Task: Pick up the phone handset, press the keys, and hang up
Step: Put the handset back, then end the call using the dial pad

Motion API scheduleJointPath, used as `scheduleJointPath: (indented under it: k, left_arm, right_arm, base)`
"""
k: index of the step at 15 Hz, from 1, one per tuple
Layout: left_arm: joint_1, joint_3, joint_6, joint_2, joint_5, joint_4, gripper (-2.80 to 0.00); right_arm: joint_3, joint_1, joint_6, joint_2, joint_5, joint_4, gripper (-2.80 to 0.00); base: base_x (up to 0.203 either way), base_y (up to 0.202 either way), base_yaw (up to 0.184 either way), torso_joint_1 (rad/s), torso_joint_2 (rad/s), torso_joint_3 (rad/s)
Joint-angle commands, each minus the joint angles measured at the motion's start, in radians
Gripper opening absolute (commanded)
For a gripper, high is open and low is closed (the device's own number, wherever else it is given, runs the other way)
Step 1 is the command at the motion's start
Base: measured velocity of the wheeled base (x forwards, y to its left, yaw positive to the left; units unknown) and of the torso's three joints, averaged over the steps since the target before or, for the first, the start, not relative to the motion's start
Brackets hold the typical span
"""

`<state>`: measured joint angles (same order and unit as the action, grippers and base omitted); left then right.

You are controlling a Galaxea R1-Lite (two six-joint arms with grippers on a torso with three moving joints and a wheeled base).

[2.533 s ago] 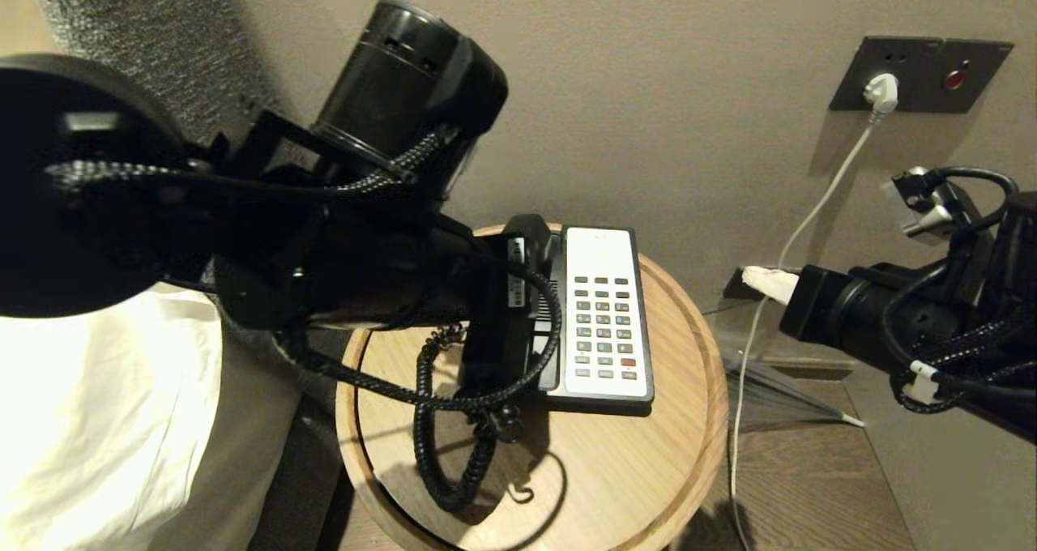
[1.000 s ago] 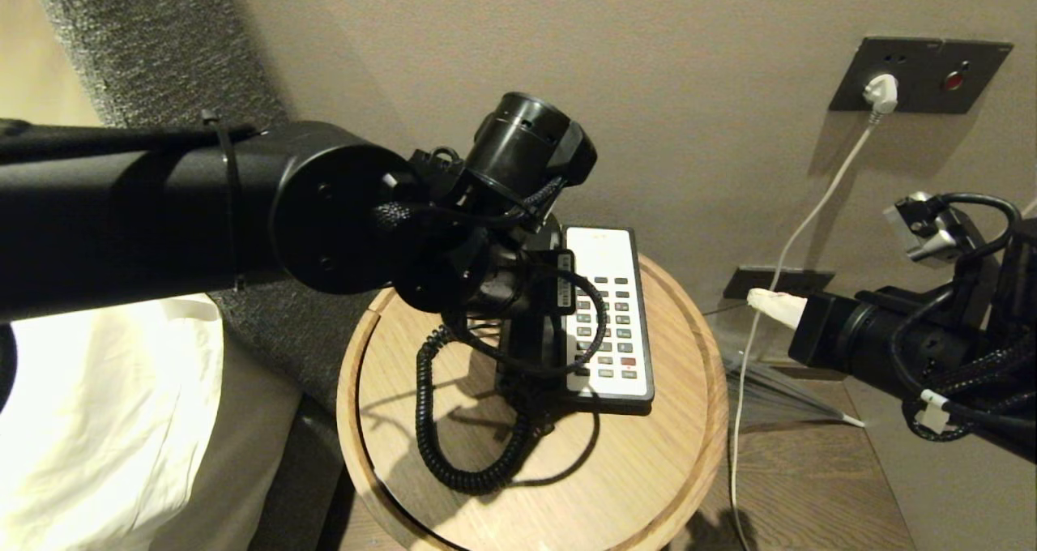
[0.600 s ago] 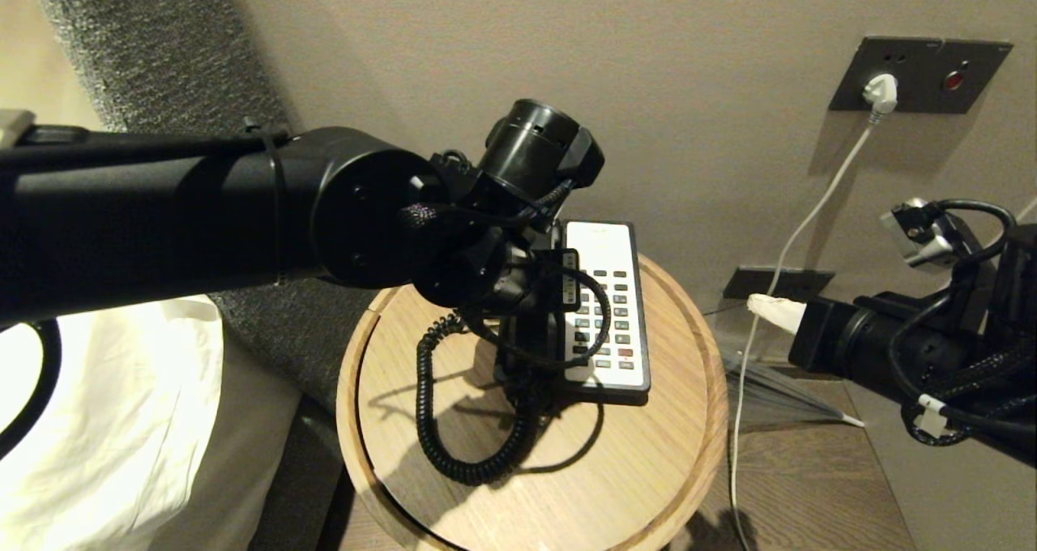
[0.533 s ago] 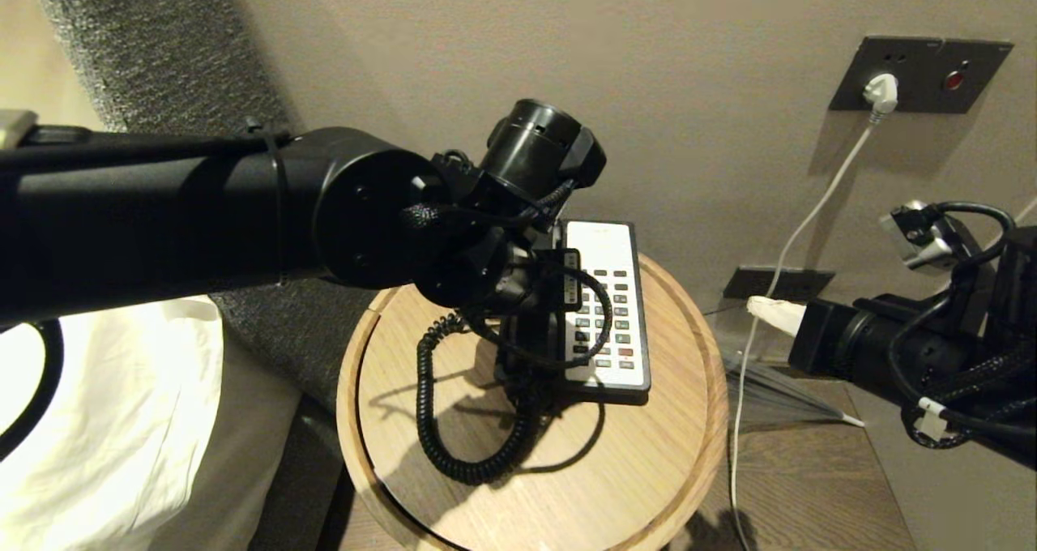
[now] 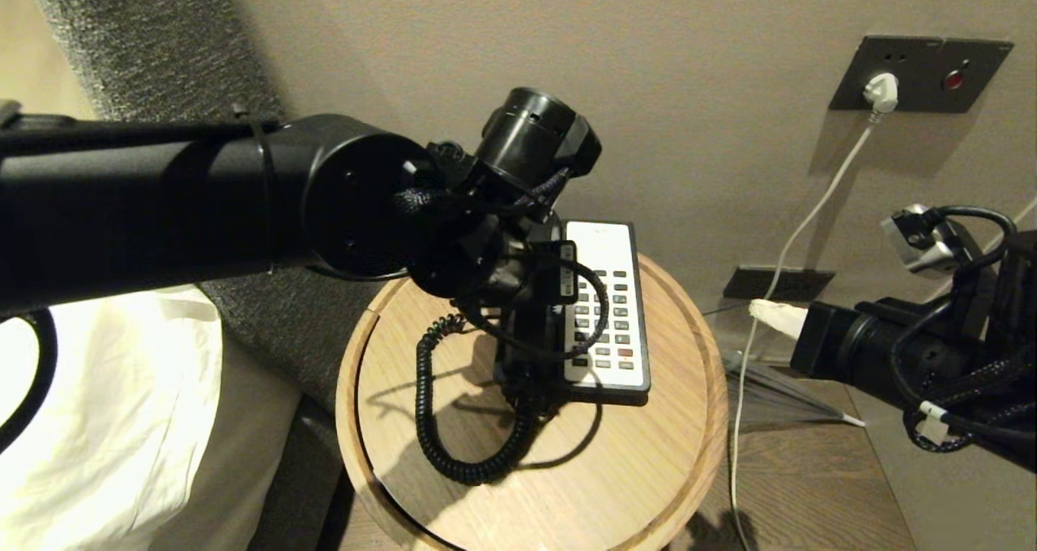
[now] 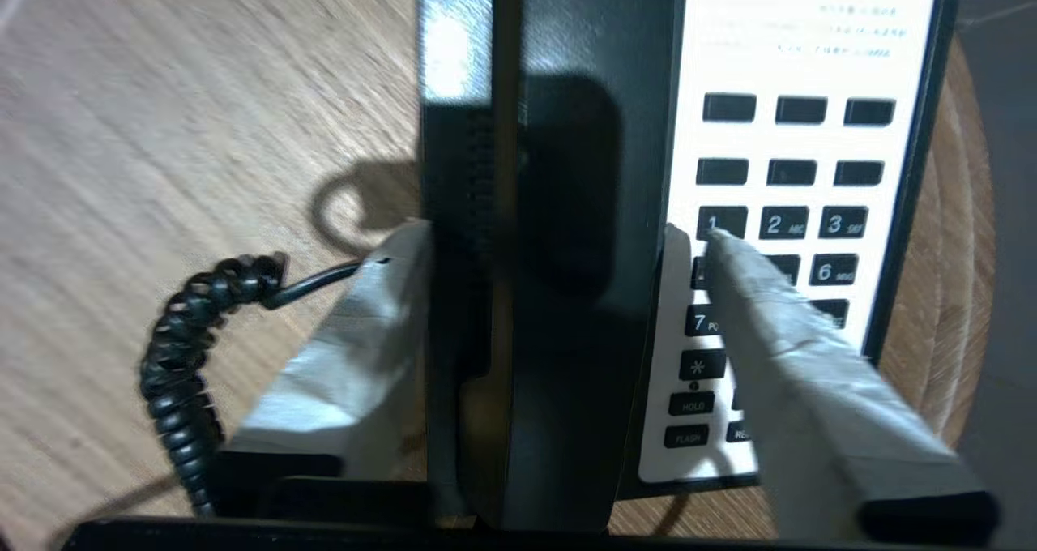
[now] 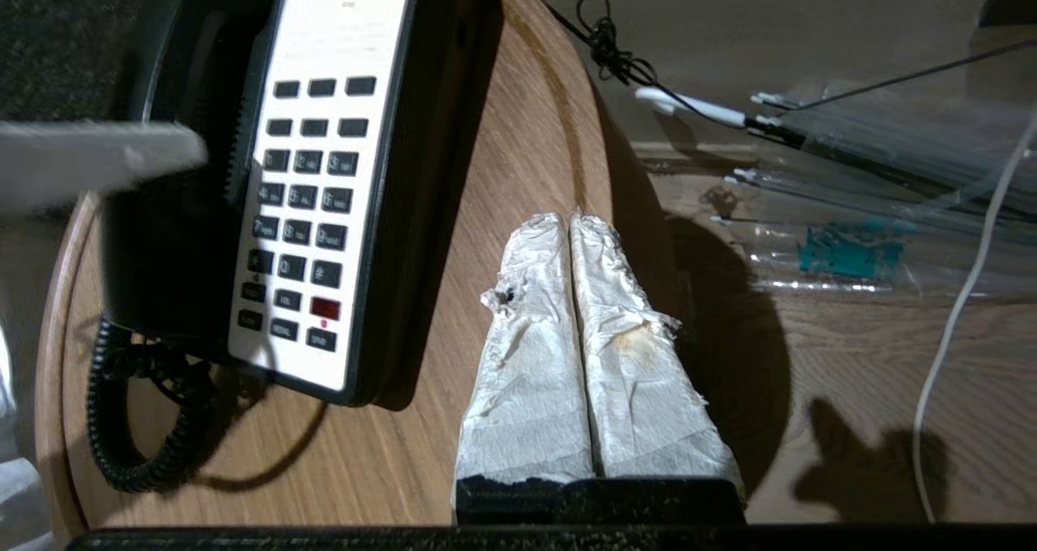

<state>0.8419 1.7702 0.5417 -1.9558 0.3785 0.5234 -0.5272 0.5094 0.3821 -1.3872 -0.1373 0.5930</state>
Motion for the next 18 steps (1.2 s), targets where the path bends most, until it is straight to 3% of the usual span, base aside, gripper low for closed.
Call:
scheduleJointPath:
  k: [1, 3, 4, 9, 13, 18]
  left_arm:
    - [0.001, -0.005, 0.007, 0.044, 0.002, 0.004, 0.00]
    - [0.001, -0.046, 0.011, 0.126, -0.001, 0.005, 0.00]
    - [0.000, -0.079, 0.011, 0.178, -0.003, 0.005, -2.80]
    - [0.007, -0.260, 0.012, 0.478, -0.034, 0.006, -2.80]
    - [0.006, -0.299, 0.030, 0.630, -0.044, 0.022, -2.80]
    - [-0.001, -0.322, 0.034, 0.690, -0.044, 0.026, -2.80]
  right_arm:
    - [0.003, 0.001, 0.001, 0.001, -0.001, 0.004, -2.80]
    - [0.003, 0.004, -0.004, -0.007, 0.001, 0.004, -2.80]
    - [0.001, 0.006, -0.005, -0.015, 0.001, 0.004, -2.80]
    - [-0.077, 0.013, -0.007, -0.108, 0.036, 0.003, -2.80]
    - [-0.205, 0.076, -0.012, -0.210, 0.038, -0.038, -2.80]
    - [-0.185, 0.182, -0.006, -0.203, 0.039, -0.044, -2.80]
  base:
    - [0.000, 0.000, 0.000, 0.000, 0.00, 0.000]
    - [0.000, 0.000, 0.000, 0.000, 0.00, 0.000]
    - [0.000, 0.000, 0.000, 0.000, 0.00, 0.000]
    - [0.000, 0.000, 0.000, 0.000, 0.00, 0.000]
    - [0.000, 0.000, 0.000, 0.000, 0.00, 0.000]
    - [0.000, 0.000, 0.000, 0.000, 0.00, 0.000]
